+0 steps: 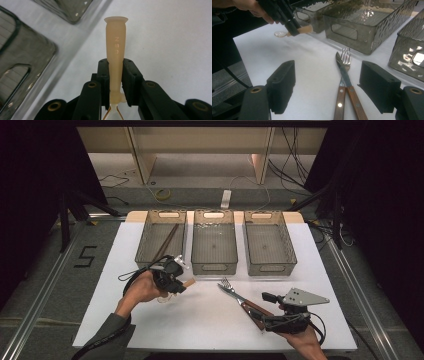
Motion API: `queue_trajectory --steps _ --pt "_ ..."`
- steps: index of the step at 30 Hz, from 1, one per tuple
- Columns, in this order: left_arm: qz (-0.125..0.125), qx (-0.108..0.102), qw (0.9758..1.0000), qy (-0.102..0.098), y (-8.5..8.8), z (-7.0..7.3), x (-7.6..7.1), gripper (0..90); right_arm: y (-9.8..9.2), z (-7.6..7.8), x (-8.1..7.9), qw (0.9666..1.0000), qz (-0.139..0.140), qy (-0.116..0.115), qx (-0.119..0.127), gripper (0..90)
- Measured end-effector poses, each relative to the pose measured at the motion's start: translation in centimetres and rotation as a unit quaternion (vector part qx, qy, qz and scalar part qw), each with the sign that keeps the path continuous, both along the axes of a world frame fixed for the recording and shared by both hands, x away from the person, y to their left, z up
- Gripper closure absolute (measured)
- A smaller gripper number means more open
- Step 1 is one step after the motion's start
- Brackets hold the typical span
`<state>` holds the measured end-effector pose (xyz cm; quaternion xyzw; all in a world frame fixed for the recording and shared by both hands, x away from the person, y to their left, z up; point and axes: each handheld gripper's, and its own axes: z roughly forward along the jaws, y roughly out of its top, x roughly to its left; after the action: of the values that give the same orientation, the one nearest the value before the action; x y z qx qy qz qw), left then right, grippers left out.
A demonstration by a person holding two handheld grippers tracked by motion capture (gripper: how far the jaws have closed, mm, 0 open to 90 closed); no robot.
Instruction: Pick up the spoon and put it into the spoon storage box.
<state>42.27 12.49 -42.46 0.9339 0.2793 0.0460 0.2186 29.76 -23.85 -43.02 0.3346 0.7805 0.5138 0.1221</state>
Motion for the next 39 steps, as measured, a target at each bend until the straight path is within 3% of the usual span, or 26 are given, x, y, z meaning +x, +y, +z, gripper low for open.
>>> queue_trajectory --steps 8,17,25,39 --pt "0.03 -0.027 0.9992 -0.007 0.7 0.9 0.2 77.0 0.0 0.0 0.0 1.0 0.0 0.0 0.0 29.7" --pt "0.044 -0.044 0.998 -0.012 0.7 1.6 0.2 77.0 0.0 0.0 0.0 1.0 0.0 -0.001 0.0 29.7" --pt "0.058 -0.078 0.995 -0.025 0.9 2.4 0.1 77.0 0.0 0.0 0.0 1.0 0.0 0.0 0.0 29.7" --pt "0.089 -0.126 0.9869 -0.048 1.1 3.3 0.3 77.0 0.0 -0.1 0.0 1.0 -0.001 0.0 -0.003 29.7"
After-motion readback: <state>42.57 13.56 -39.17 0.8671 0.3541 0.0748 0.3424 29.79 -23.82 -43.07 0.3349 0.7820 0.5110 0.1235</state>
